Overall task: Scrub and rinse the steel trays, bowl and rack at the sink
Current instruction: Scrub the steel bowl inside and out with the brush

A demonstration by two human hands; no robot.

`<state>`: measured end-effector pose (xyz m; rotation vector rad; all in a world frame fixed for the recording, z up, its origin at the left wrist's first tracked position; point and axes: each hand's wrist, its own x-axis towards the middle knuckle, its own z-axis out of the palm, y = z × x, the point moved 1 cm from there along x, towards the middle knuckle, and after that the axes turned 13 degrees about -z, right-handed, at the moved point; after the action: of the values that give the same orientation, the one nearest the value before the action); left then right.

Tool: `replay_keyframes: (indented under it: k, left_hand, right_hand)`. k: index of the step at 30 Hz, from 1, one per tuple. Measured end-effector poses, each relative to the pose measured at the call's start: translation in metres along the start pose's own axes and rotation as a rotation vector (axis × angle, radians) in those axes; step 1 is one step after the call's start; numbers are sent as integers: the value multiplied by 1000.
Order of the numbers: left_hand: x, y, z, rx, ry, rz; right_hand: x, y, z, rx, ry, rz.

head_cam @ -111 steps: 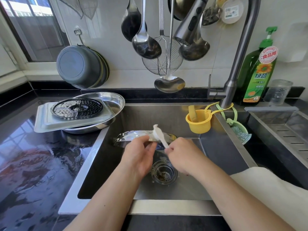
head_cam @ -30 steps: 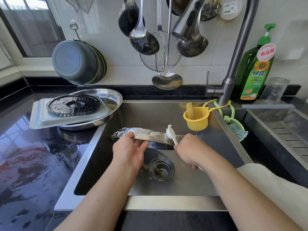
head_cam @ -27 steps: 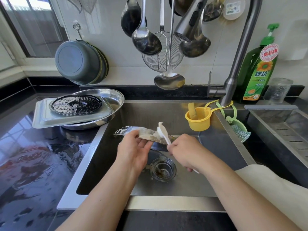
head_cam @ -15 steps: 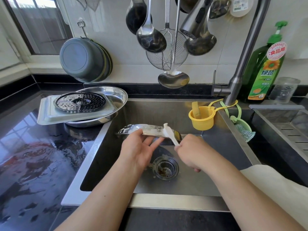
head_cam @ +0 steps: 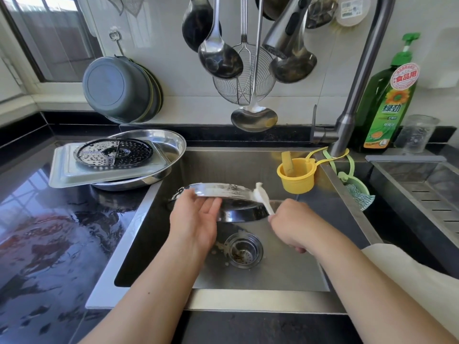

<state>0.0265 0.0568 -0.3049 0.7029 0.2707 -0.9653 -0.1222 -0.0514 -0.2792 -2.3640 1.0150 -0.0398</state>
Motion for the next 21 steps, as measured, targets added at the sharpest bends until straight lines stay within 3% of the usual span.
replay_keyframes:
  k: [2, 7, 12, 17, 21]
  left_hand:
    - [-4, 0, 3, -20, -37, 18]
    - [-5, -19, 8, 238, -75, -80]
    - [7, -14, 1, 164, 3, -172]
    - [12, -7, -2, 48, 32, -110]
    - [17, -6, -5, 41, 83, -70]
  right_hand:
    - [-2, 5, -3, -22, -23, -18]
    - [3, -9, 11, -31, -19, -84]
    - [0, -27, 31, -22, -72, -189]
    - [7, -13, 15, -18, -10, -52]
    - [6, 0, 10, -12, -55, 66]
